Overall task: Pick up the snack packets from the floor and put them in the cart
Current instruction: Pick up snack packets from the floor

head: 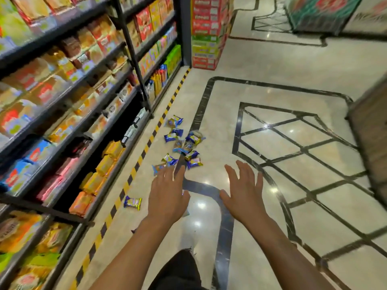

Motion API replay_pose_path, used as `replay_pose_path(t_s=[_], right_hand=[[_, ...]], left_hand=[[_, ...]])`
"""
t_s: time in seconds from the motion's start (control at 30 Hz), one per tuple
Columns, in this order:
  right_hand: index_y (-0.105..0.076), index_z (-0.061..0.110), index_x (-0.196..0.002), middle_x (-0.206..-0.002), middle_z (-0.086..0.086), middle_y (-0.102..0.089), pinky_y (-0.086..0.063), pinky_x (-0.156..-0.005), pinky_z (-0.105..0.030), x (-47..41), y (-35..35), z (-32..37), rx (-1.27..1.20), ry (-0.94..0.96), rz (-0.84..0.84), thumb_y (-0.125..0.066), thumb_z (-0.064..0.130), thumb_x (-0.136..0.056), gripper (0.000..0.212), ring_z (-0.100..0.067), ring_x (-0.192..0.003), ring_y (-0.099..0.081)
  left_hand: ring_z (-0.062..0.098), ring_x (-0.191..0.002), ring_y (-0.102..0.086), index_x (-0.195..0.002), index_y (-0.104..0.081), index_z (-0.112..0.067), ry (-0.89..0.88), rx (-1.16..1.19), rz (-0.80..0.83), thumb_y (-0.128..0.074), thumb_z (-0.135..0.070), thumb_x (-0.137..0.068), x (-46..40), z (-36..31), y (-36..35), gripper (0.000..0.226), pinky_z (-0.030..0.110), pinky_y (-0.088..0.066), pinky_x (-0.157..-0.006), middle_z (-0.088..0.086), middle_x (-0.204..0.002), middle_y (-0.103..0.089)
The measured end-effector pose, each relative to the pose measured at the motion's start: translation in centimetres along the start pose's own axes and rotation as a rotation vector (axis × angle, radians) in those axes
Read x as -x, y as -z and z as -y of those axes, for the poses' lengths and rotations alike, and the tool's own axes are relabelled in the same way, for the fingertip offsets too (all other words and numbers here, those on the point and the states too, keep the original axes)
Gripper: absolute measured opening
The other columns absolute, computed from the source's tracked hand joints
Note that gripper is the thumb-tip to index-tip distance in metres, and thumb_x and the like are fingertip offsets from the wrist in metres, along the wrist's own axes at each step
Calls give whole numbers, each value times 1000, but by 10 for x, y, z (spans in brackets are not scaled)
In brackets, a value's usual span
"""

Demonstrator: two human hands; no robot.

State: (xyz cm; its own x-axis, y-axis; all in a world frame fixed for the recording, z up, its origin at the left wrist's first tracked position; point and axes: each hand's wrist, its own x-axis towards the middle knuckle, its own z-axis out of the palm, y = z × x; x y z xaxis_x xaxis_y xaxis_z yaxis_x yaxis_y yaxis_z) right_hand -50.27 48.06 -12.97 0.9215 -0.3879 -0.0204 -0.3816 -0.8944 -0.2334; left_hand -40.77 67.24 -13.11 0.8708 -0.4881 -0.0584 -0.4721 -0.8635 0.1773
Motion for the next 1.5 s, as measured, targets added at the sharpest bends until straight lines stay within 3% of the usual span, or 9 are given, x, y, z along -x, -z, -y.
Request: replay_pose_path(t_s=[0.1, 0.27, 0.4, 0.6, 0.73, 1.03, 1.27, 1.5], right_hand=[[-44, 20, -145, -154, -15, -35, -16, -114, -62, -29, -3, -3, 26, -70, -23, -72, 38, -80, 74, -35, -143, -29], [-39, 22, -148, -156, -12, -31, -8, -117, -58, -82, -10, 1, 5, -176, -6, -66, 36, -82, 73, -32, -145, -23], [-40, 22, -145, -150, -13, -38, -19, -115, -60, -112, -16, 1, 26, -209, -37, -71, 39, -78, 76, -32, -140, -29], [-35, 22, -148, -154, -13, -32, -19, -117, -57, -161, -11, -29, 51, -282, -63, -68, 44, -80, 78, -33, -143, -25], [-29, 24, -151, -158, -12, -24, -9, -119, -53, -196, -15, -62, 14, -294, -18, -63, 45, -86, 77, -32, -147, -18], [-26, 24, -152, -159, -13, -20, -13, -120, -52, -307, 7, -160, -109, -183, 25, -59, 42, -88, 74, -33, -147, -16], [-29, 22, -150, -156, -13, -24, -19, -117, -53, -382, 39, -232, -117, -137, 7, -60, 39, -87, 72, -32, -143, -20], [-30, 21, -149, -154, -12, -25, -18, -119, -49, -458, 55, -270, -171, -155, 28, -63, 36, -86, 73, -30, -143, -20]], left_hand=[[33, -139, -36, -152, -36, -21, -63, 2, -8, -62, -38, -87, -42, -3, 0, 71, 45, -35, -110, 10, -151, -41], [31, -141, -32, -153, -31, -23, -127, 22, 48, -54, -39, -87, -117, 4, -7, 72, 43, -37, -111, 9, -152, -38], [30, -145, -22, -156, -18, -25, -174, 31, 85, -48, -44, -90, -167, 2, -14, 75, 42, -30, -115, 7, -158, -28], [27, -152, -11, -158, -14, -28, -262, 95, 61, -49, -47, -95, -232, -33, -12, 74, 41, -22, -120, 4, -163, -19], [27, -152, -10, -157, -16, -29, -231, 92, 95, -50, -46, -95, -269, -52, -26, 73, 42, -23, -119, 3, -164, -17], [32, -151, -10, -158, -15, -25, -125, 73, 177, -51, -43, -94, -355, -125, -46, 75, 45, -21, -121, 9, -164, -18], [29, -149, -15, -157, -16, -26, -69, 109, 127, -51, -42, -95, -432, -202, -35, 73, 45, -24, -119, 7, -162, -18], [27, -147, -20, -156, -22, -26, -19, 169, 82, -55, -40, -93, -509, -217, -32, 73, 47, -33, -114, 7, -160, -24]])
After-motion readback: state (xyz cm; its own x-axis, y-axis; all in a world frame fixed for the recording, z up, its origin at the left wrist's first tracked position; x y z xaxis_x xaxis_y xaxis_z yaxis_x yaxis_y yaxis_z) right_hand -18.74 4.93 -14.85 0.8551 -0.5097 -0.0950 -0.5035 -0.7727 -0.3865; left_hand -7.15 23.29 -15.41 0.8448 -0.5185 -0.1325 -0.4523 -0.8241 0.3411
